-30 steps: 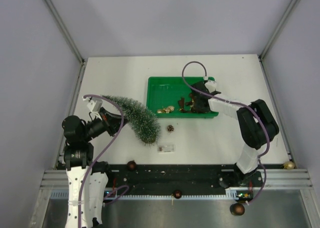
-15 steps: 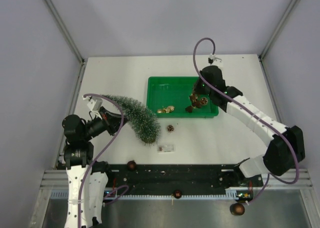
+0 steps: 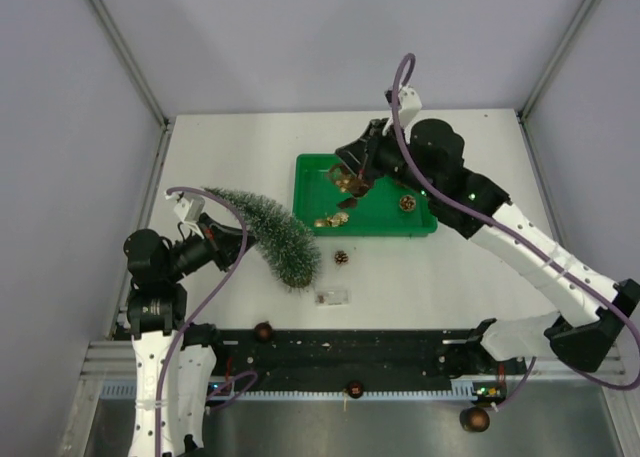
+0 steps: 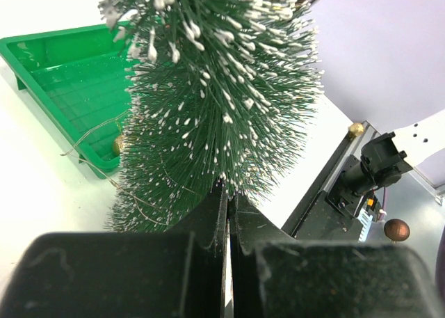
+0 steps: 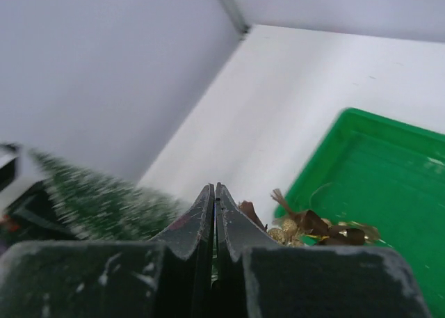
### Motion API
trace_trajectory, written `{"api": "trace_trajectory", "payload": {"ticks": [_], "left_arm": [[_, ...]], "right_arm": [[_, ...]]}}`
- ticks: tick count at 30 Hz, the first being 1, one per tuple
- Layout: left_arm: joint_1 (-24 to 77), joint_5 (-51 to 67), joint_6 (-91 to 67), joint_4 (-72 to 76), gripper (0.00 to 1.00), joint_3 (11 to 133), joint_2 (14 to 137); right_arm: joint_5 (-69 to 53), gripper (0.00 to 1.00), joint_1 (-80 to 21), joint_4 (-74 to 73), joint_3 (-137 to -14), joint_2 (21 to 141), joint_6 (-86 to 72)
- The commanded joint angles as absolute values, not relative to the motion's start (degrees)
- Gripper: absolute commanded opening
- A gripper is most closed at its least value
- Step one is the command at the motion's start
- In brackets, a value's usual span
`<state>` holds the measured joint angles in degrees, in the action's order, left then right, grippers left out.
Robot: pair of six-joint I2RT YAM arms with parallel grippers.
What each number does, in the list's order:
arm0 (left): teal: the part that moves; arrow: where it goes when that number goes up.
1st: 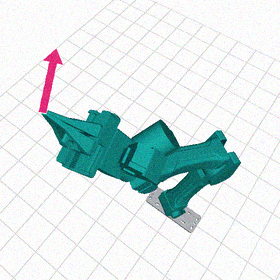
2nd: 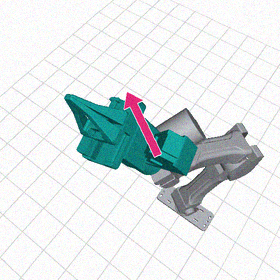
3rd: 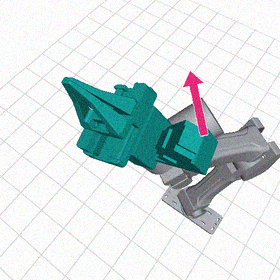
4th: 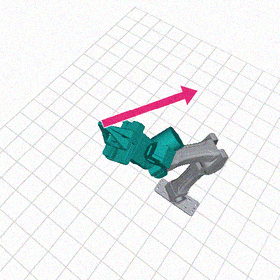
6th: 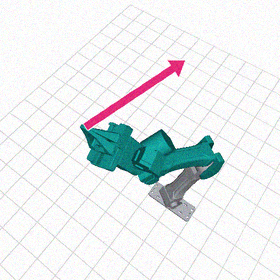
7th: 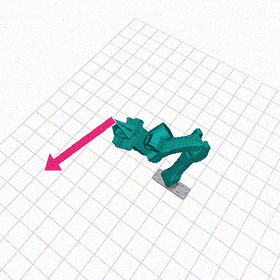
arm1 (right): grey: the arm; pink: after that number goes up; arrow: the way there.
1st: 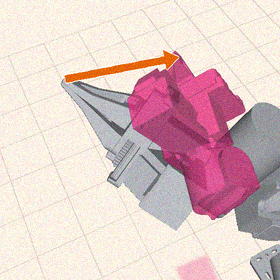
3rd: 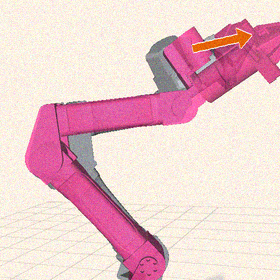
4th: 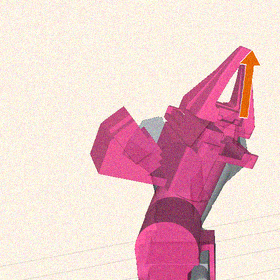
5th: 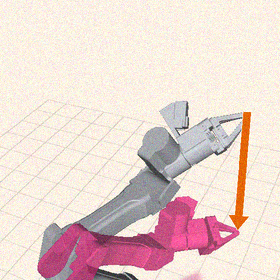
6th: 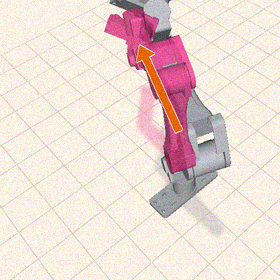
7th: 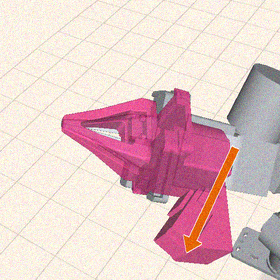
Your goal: Decorate the small christmas tree
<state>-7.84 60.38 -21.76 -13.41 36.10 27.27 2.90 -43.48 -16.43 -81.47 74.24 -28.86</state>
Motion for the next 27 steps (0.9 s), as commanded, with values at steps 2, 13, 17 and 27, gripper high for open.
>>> {"api": "trace_trajectory", "payload": {"ticks": [2, 13, 17, 27], "left_arm": [[-7.91, 60.73, -22.32, -11.34, 0.0, 38.41, 27.16], [-7.91, 61.0, -23.38, -9.76, 0.0, 37.62, 26.72], [-7.91, 61.0, -22.77, -10.45, 0.0, 38.05, 26.63], [-7.91, 60.91, -22.24, -10.81, 0.0, 37.53, 26.19]], "right_arm": [[-6.4, 0.02, -49.91, -12.75, -87.19, 68.74, -24.87], [-13.98, 0.07, -56.41, -0.53, -88.67, 74.87, -32.43], [-6.36, 0.06, -60.55, -10.94, -97.54, 81.46, -26.99], [14.68, 0.33, -60.47, -25.93, -72.01, 71.74, -32.07]]}}
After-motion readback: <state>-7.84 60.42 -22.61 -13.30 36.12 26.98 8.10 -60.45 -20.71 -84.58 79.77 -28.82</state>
